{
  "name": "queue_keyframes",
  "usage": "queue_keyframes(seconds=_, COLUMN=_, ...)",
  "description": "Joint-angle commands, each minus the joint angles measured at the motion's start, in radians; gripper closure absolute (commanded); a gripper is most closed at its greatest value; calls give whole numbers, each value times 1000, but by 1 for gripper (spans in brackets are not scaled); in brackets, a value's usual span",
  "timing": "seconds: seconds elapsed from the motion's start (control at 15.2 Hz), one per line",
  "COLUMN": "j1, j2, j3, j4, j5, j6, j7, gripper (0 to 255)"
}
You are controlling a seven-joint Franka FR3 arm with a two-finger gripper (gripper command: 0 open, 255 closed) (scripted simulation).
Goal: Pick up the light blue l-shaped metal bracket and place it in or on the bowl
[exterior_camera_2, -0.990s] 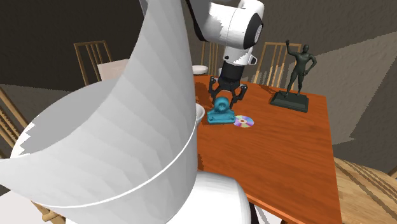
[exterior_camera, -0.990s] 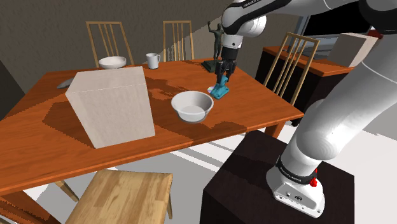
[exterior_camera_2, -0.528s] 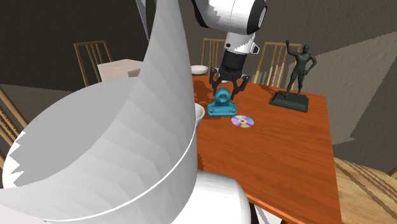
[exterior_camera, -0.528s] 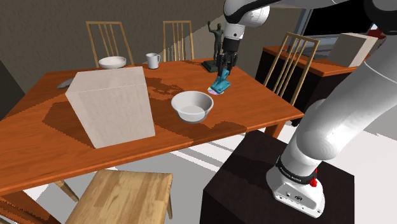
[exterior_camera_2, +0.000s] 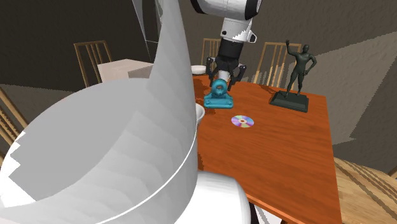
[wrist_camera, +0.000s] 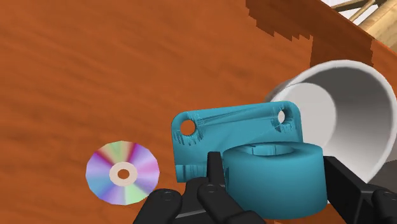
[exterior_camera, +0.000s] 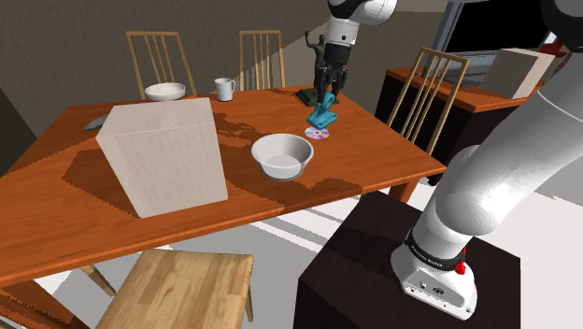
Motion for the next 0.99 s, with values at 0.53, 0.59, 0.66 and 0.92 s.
queue_keyframes(seconds=0.53, j1=101, j2=68, j3=142, j4=93, j5=61, j6=6, j7=220, gripper=255)
queue_keyframes(seconds=0.59, j1=111, j2=80, j3=155, j4=108, j5=66, j6=7, j7=241, gripper=255)
queue_keyframes(seconds=0.66, j1=121, j2=93, j3=167, j4=124, j5=71, j6=7, j7=262, gripper=255)
queue_keyframes(seconds=0.92, j1=135, j2=113, j3=185, j4=123, j5=79, j6=34, j7=287, gripper=255)
